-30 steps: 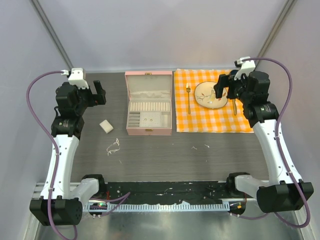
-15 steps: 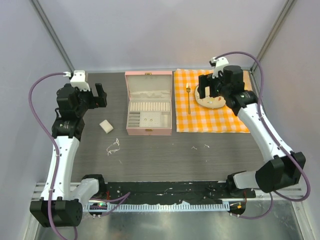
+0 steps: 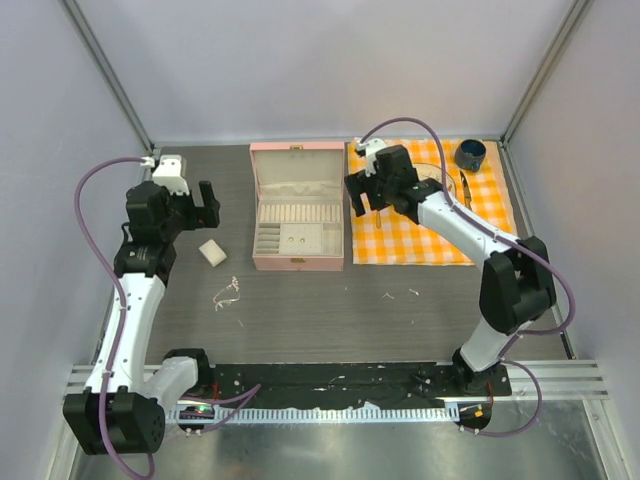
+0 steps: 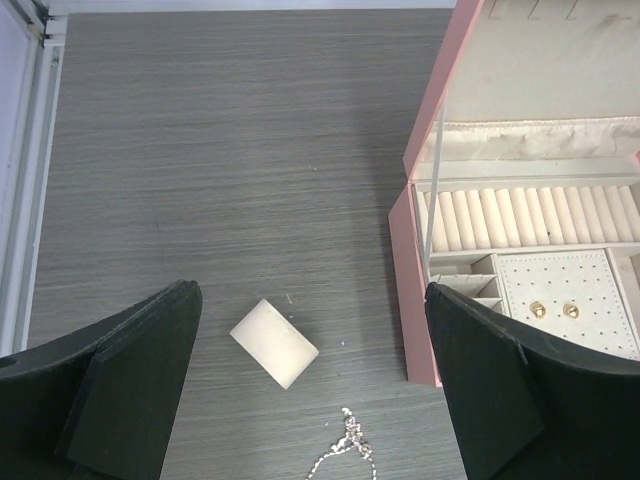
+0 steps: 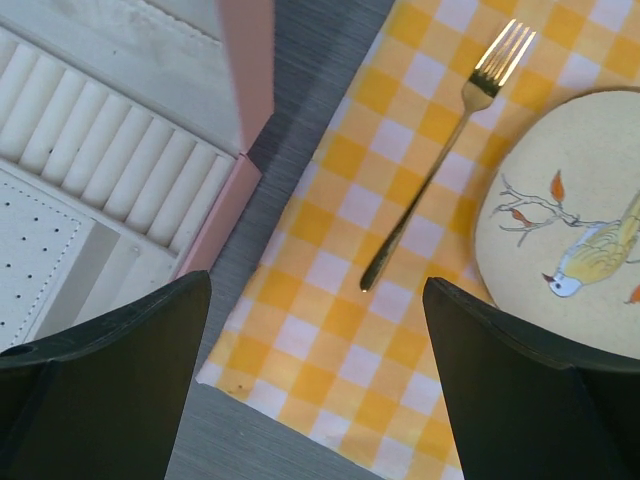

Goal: Organize the mixed jewelry

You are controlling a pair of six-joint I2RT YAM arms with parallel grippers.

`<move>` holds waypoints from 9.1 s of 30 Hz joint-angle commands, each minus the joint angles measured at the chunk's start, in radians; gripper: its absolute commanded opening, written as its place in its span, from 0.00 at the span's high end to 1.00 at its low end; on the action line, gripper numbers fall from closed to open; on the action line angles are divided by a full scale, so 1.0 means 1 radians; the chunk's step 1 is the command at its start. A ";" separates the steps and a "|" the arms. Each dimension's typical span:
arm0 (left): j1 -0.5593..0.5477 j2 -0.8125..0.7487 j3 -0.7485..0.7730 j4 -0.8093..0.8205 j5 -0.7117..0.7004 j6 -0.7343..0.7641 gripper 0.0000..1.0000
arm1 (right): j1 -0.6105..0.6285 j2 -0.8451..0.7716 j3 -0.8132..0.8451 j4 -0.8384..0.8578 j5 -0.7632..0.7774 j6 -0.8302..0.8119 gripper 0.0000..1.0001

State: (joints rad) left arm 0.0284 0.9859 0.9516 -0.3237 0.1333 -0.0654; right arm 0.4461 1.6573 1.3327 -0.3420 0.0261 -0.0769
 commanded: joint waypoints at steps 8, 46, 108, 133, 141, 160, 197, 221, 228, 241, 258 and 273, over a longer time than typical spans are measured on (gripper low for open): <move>0.005 -0.006 -0.060 0.113 0.002 0.019 0.00 | 0.055 0.167 0.111 0.150 -0.003 0.109 0.12; 0.005 -0.006 -0.137 0.222 -0.020 0.061 0.00 | 0.043 0.312 0.287 0.321 -0.330 -0.245 0.25; 0.004 0.275 -0.179 0.114 -0.106 0.201 0.00 | -0.026 0.210 0.194 0.121 -0.081 -0.015 0.76; -0.050 0.608 -0.102 0.137 -0.169 -0.036 0.00 | -0.018 0.231 0.212 0.115 -0.081 -0.032 0.77; -0.050 0.619 -0.083 0.153 -0.181 -0.014 0.03 | -0.015 0.242 0.220 0.112 -0.086 -0.029 0.77; -0.050 0.490 -0.128 0.112 -0.236 0.041 0.34 | -0.015 0.239 0.206 0.106 -0.081 -0.035 0.79; -0.085 0.390 0.150 -0.165 0.088 0.087 0.90 | -0.017 0.236 0.227 0.066 -0.071 -0.041 0.76; -0.654 0.672 0.569 -0.242 -0.070 -0.094 1.00 | -0.032 0.153 0.235 0.017 -0.038 -0.035 0.25; -0.725 0.744 0.582 -0.244 -0.124 -0.106 1.00 | -0.040 0.078 0.194 0.001 -0.052 -0.037 0.24; -0.772 0.869 0.645 -0.304 -0.241 -0.126 1.00 | -0.060 -0.014 0.108 -0.005 -0.054 -0.049 0.24; -0.803 0.921 0.690 -0.359 -0.279 -0.223 1.00 | -0.070 -0.050 0.065 -0.003 -0.037 -0.052 0.24; -0.805 0.981 0.720 -0.394 -0.276 -0.284 1.00 | -0.076 -0.079 0.036 0.000 -0.029 -0.067 0.24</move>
State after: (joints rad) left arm -0.7712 1.9514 1.6508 -0.7067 -0.1349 -0.3153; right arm 0.3771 1.6379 1.3682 -0.3748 -0.0124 -0.1303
